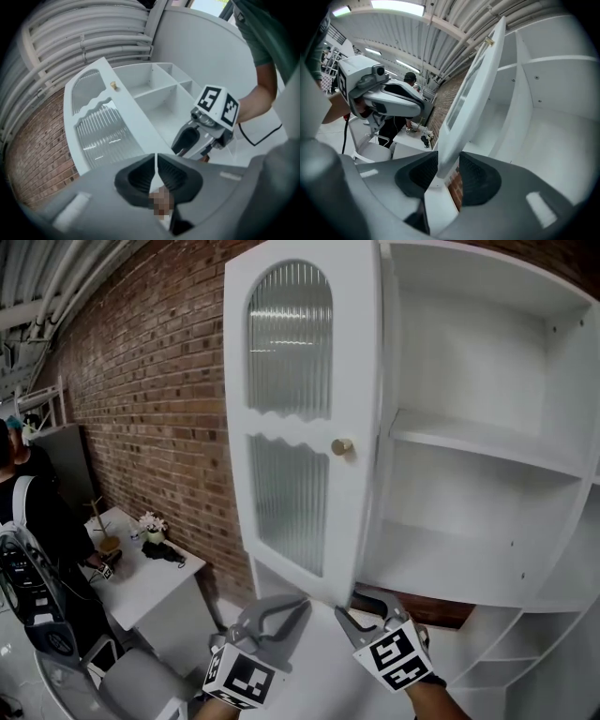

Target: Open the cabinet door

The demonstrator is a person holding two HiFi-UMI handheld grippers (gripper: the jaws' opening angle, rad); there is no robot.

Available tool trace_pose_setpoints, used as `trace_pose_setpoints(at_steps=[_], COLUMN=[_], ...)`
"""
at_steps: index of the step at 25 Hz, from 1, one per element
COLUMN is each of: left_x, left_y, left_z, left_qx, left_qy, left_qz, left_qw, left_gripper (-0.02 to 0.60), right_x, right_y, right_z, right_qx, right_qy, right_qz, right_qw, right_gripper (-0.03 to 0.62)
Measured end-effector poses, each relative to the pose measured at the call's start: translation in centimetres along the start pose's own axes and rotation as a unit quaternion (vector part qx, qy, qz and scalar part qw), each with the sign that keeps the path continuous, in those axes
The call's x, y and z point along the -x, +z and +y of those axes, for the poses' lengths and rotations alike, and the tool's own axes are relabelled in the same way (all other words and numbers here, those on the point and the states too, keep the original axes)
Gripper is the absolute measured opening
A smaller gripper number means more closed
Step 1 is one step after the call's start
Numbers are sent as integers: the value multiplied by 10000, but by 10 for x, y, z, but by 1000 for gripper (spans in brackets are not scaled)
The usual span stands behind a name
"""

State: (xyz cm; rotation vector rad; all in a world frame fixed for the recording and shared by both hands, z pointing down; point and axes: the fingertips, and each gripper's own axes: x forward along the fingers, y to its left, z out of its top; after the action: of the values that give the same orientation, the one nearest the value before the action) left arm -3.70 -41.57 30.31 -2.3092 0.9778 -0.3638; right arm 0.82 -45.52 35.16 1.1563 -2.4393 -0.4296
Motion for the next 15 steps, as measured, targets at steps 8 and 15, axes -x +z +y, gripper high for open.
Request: trace_pose_setpoints(at_steps=[8,15], left_x=[-2,-5], left_y=[12,20], left_z=[-11,-12], left_qx=[189,466], left_qy=[-6,160], left_qz=[-93,-199], left_qw=[9998,9986], left_gripper=[76,188], right_x=[11,11], right_y=[17,26], right_z=[42,61], right_qx=[469,630], right_qy=[342,489], right_qz=[-220,-341], right_qw=[9981,9962], right_gripper=[144,160])
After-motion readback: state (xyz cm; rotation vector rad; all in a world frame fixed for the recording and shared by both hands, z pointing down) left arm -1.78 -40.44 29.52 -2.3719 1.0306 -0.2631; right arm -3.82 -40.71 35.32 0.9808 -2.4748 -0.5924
